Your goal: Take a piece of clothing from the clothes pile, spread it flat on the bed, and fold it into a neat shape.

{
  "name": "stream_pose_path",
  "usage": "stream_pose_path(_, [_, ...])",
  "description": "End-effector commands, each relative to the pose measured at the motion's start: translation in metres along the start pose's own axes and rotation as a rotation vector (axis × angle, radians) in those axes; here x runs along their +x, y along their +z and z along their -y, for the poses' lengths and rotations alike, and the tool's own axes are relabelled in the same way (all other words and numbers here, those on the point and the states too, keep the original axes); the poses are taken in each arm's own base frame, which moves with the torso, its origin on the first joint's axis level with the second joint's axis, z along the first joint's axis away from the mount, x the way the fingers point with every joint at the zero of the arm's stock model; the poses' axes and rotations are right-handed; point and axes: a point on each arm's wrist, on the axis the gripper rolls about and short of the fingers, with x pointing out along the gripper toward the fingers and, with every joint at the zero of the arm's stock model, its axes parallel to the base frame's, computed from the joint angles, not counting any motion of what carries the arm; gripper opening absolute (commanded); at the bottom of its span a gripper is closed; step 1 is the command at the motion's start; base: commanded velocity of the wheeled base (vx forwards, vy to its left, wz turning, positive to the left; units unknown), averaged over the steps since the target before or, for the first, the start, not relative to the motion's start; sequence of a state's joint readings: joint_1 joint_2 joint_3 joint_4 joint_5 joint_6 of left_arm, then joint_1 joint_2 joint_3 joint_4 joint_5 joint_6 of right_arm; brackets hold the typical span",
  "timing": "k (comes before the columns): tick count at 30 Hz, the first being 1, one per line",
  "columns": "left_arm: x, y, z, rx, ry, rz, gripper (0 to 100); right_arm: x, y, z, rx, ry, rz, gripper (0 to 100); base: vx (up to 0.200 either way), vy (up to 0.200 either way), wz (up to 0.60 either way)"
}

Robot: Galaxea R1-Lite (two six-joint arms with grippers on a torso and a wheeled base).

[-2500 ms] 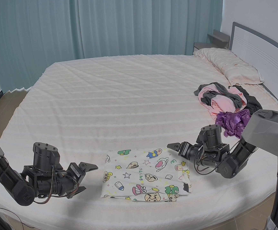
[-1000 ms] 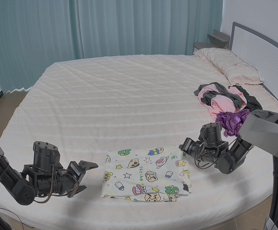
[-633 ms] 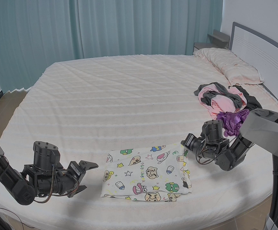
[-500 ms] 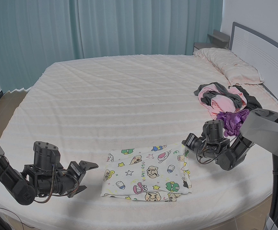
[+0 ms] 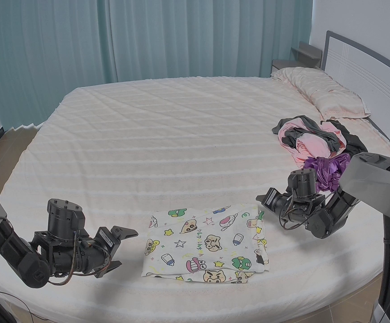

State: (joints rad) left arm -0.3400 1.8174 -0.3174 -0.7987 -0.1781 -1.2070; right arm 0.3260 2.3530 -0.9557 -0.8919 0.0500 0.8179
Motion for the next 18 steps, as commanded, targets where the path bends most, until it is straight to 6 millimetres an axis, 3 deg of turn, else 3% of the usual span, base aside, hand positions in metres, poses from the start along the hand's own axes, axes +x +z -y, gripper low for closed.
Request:
stream_pose_path(1, [0.001, 0.0, -0.001, -0.001, 0.002, -0.002, 100, -0.012, 0.012, -0.001, 0.009, 0.003, 0.027, 100, 0.0, 0.0, 0.0])
stream_pose_path(8, [0.001, 0.0, -0.002, -0.005, 0.009, -0.001, 100, -0.046, 0.001, -0.001, 0.003, -0.018, -0.009, 100, 0.0, 0.0, 0.0])
stream_pose_path(13, [0.0, 0.0, -0.002, -0.005, 0.007, -0.001, 100, -0.085, -0.041, -0.013, -0.041, -0.012, -0.136, 100, 0.0, 0.0, 0.0])
stream_pose_path(18, [0.0, 0.0, -0.003, -0.005, 0.01, -0.002, 100, -0.109, -0.07, -0.02, -0.06, -0.005, -0.226, 100, 0.0, 0.0, 0.0])
